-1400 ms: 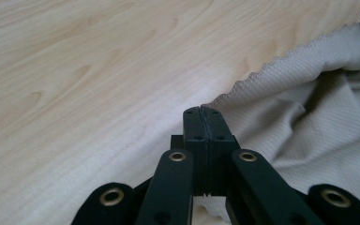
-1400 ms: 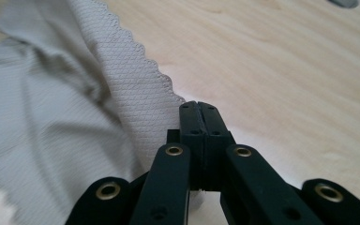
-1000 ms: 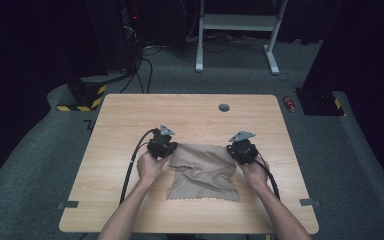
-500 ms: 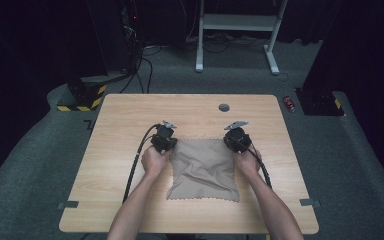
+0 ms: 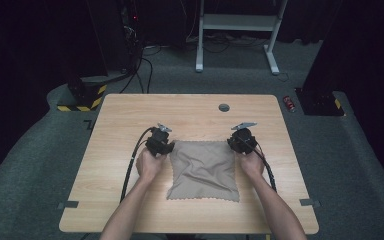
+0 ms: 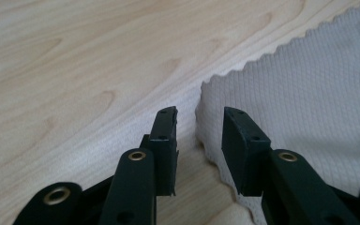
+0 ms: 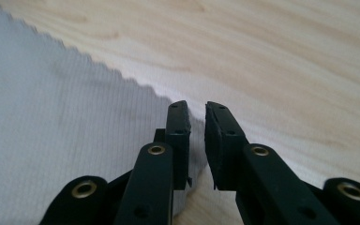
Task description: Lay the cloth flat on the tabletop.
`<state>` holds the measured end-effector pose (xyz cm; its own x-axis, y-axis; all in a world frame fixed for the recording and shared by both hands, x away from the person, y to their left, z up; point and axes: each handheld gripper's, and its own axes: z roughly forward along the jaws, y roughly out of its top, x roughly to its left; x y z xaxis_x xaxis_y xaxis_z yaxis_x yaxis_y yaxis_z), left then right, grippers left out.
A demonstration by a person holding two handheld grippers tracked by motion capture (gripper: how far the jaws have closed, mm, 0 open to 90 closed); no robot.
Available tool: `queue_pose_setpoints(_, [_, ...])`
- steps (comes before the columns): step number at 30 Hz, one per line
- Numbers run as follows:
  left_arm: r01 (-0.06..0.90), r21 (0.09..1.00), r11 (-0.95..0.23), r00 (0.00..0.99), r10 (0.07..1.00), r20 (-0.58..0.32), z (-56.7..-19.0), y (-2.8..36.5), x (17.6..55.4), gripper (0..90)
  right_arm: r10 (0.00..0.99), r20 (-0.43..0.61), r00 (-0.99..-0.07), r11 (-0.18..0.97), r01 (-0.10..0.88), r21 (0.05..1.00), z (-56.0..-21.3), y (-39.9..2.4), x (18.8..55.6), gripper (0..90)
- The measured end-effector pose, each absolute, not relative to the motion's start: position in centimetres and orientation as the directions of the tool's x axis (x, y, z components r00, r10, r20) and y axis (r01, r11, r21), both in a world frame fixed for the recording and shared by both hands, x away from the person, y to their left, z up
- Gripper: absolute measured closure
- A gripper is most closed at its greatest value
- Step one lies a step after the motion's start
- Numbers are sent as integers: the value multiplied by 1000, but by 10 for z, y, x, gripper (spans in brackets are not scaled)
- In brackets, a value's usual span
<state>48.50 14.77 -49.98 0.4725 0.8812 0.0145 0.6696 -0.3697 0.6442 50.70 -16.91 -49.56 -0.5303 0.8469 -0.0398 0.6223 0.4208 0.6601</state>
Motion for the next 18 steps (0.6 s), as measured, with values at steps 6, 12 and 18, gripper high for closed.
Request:
queue_pose_setpoints(6, [686, 635, -357, 467, 884, -8, -508, 147, 486, 668, 860, -40, -509, 417, 655, 630, -508, -168, 509, 770])
queue_pose_setpoints(12, [683, 629, -373, 498, 867, -27, -507, 143, 489, 840, 848, -46, -528, 442, 657, 611, -506, -164, 512, 864])
queue_pose_setpoints(18, [690, 606, -395, 511, 859, -22, -503, 143, 497, 899, 838, -85, -539, 475, 644, 599, -503, -159, 515, 898])
